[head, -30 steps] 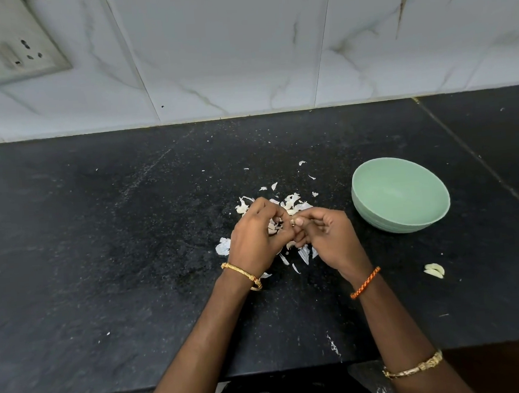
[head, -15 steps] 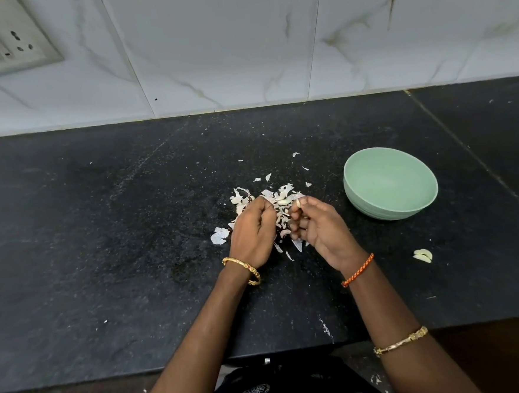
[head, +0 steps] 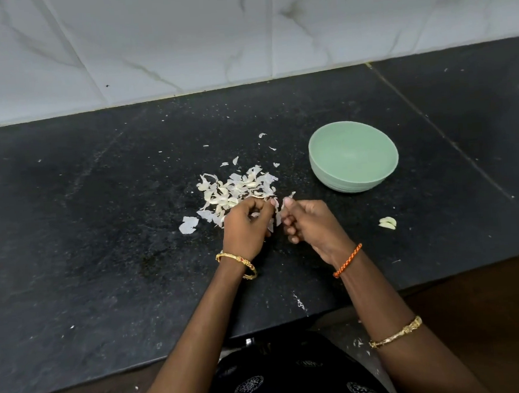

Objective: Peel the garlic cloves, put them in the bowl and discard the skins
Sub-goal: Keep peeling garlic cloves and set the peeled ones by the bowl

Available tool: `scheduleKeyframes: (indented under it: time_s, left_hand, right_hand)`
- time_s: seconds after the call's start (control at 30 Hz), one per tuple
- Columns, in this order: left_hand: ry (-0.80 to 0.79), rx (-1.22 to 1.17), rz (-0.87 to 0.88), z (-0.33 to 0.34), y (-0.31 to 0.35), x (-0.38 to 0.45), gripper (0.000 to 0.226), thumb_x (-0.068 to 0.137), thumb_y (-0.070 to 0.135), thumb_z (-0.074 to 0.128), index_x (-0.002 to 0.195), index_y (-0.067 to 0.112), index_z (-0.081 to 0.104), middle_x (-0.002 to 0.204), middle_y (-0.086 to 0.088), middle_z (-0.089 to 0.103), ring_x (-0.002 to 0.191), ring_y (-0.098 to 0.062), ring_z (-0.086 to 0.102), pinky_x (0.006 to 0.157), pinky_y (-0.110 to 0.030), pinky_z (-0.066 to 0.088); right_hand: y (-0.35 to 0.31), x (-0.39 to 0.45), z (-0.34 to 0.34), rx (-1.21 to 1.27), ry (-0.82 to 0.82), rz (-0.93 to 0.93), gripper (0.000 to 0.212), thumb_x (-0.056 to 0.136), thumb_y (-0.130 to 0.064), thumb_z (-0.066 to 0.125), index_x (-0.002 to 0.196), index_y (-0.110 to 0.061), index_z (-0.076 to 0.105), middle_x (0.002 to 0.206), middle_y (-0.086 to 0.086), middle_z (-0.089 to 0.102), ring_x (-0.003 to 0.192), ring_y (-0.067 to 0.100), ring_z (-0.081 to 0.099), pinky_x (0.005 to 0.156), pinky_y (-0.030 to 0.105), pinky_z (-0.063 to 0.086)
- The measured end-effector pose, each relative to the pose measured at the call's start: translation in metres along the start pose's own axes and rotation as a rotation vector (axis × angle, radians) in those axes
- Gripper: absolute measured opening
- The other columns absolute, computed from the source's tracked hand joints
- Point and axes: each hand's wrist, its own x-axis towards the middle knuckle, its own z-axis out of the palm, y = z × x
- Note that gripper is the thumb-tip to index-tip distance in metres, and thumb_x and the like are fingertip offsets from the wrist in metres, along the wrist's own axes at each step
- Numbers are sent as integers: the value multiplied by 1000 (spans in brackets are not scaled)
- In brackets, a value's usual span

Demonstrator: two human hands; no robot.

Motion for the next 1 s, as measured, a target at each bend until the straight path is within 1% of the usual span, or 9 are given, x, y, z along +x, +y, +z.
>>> scheduleKeyframes:
  time_s: [0.33,0.4,0.5,0.6,0.63,0.7,0.8,0.9,1.0]
  left_hand:
    - [-193,-248,-19,32,26,-17,13,93,10,58,89,14,70,63,8,65,47,-4,54,41,-16,41]
    - [-194,-316,-55,33,28,-21,15,89,3,62,92,15,70,62,10,68,48,-2,54,44,-15,42]
    - [-121,-356,-105,30,29,-24,16,85,-1,65,86,14,71,61,10,69,47,0,52,45,-13,41]
    - [-48,-321,-153,30,26,-30,17,85,1,65,81,16,71,58,10,67,42,1,48,41,-13,39]
    - [-16,-323,-178,30,26,-32,16,86,2,65,80,17,71,58,8,66,41,0,46,39,-14,38]
    - [55,-358,-240,28,25,-35,13,88,7,65,79,15,70,63,4,64,40,0,44,38,-14,36]
    - [93,-370,-277,18,24,-37,15,90,10,62,76,12,67,54,11,61,37,1,40,36,-13,34]
    - [78,-371,-261,11,24,-40,15,91,6,60,78,10,66,59,3,60,36,1,40,35,-13,32]
    - [67,-401,-259,8,25,-43,14,90,2,59,85,11,68,64,-5,58,37,0,38,35,-12,31]
  right_hand:
    - [0,-8,-35,91,26,62,40,98,-36,49,67,-10,52,47,-4,33,35,3,27,35,15,20]
    - [0,-9,-38,74,-14,73,40,98,-37,48,81,-4,63,47,-6,30,35,2,24,35,15,19]
    - [2,-9,-36,-16,-32,70,53,98,-39,48,105,11,62,45,-9,29,36,2,22,35,15,18]
    - [1,-10,-31,-261,29,-52,40,98,-39,49,71,-18,69,41,-12,33,39,2,29,44,19,25]
    - [2,-9,-29,-362,68,-115,45,98,-38,50,56,-21,59,42,-11,36,42,3,32,48,22,28]
    - [5,-7,-28,-490,134,-216,50,97,-35,53,52,-13,48,48,-4,41,49,9,37,51,25,31]
    - [9,-6,-32,-512,159,-270,43,96,-29,56,64,-1,55,52,0,50,51,12,46,56,28,39]
    - [9,-9,-33,-431,57,-277,13,91,-9,61,82,-16,68,70,-7,65,65,3,63,67,25,53]
    - [5,-15,-32,-410,9,-269,21,85,-10,70,103,-20,71,83,-8,72,81,-3,66,75,13,49]
